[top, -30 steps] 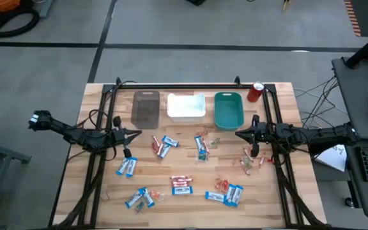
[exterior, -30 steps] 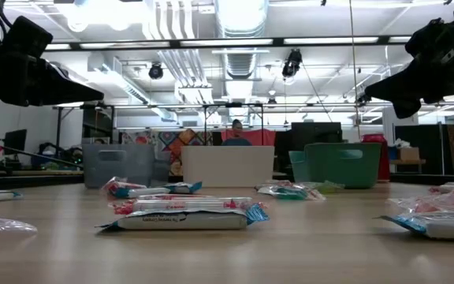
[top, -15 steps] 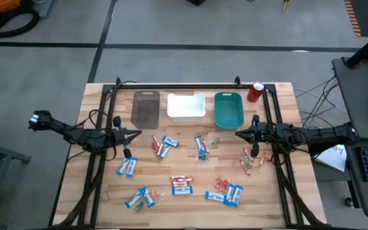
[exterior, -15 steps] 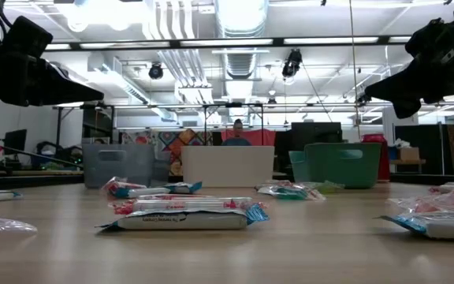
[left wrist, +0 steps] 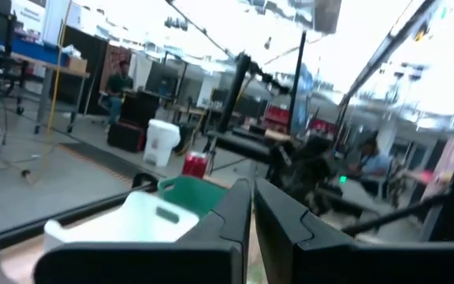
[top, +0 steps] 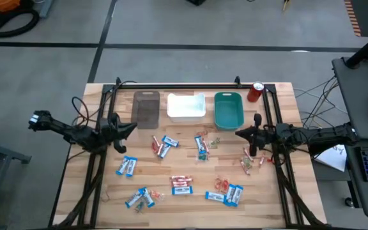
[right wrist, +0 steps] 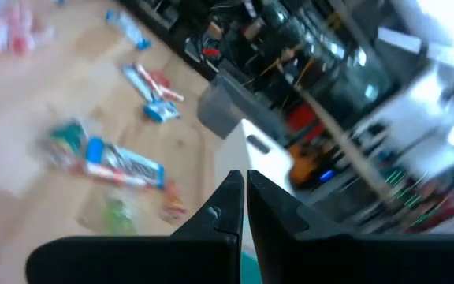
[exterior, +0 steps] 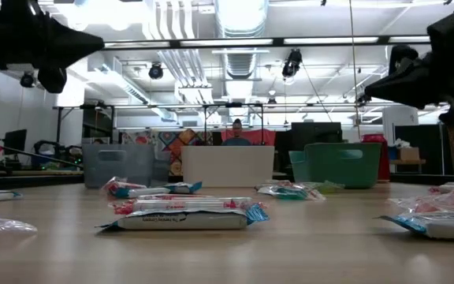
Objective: Sort candy
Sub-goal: Put the transparent candy into the green bin
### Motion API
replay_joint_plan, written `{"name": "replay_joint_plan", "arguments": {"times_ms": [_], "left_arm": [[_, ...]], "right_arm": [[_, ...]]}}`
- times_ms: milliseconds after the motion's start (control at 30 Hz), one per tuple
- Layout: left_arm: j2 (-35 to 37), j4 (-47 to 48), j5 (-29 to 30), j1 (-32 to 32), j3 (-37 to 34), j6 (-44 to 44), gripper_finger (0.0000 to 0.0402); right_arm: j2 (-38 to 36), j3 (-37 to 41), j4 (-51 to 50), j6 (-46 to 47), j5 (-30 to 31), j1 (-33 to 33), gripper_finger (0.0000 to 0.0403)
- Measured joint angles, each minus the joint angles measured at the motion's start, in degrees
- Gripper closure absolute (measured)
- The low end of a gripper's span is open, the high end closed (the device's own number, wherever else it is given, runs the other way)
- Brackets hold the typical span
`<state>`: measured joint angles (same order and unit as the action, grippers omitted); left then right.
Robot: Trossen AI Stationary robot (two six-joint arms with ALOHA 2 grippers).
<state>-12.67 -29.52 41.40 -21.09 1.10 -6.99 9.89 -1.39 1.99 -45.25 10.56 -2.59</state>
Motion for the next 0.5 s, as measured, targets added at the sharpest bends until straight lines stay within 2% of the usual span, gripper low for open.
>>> {"name": "replay_joint_plan", "arguments": {"times_ms": [133,300,400,500], "left_arm": [[-0.63,-0.68,-0.64,-0.02,0.0,-1.26,0.0398],[-3.45,-0.59,-3.92,-0.02,-0.03,-7.27,0.0398],[-6.06,-0.78,-7.86,-0.02,-0.04,-11.74,0.0398],[-8.68,-0.91,-10.16,-0.02,-0.07,-13.97,0.0398]], "right_arm": [[0.0,0.0,-0.03,-13.27,-0.04,0.0,0.039],[0.0,0.0,0.14,-20.28,-0.1,0.0,0.039],[0.02,0.0,2.87,-16.93,-4.6,-0.04,0.039],[0.02,0.02,10.72,-1.62,-17.28,-0.11,0.039]]}}
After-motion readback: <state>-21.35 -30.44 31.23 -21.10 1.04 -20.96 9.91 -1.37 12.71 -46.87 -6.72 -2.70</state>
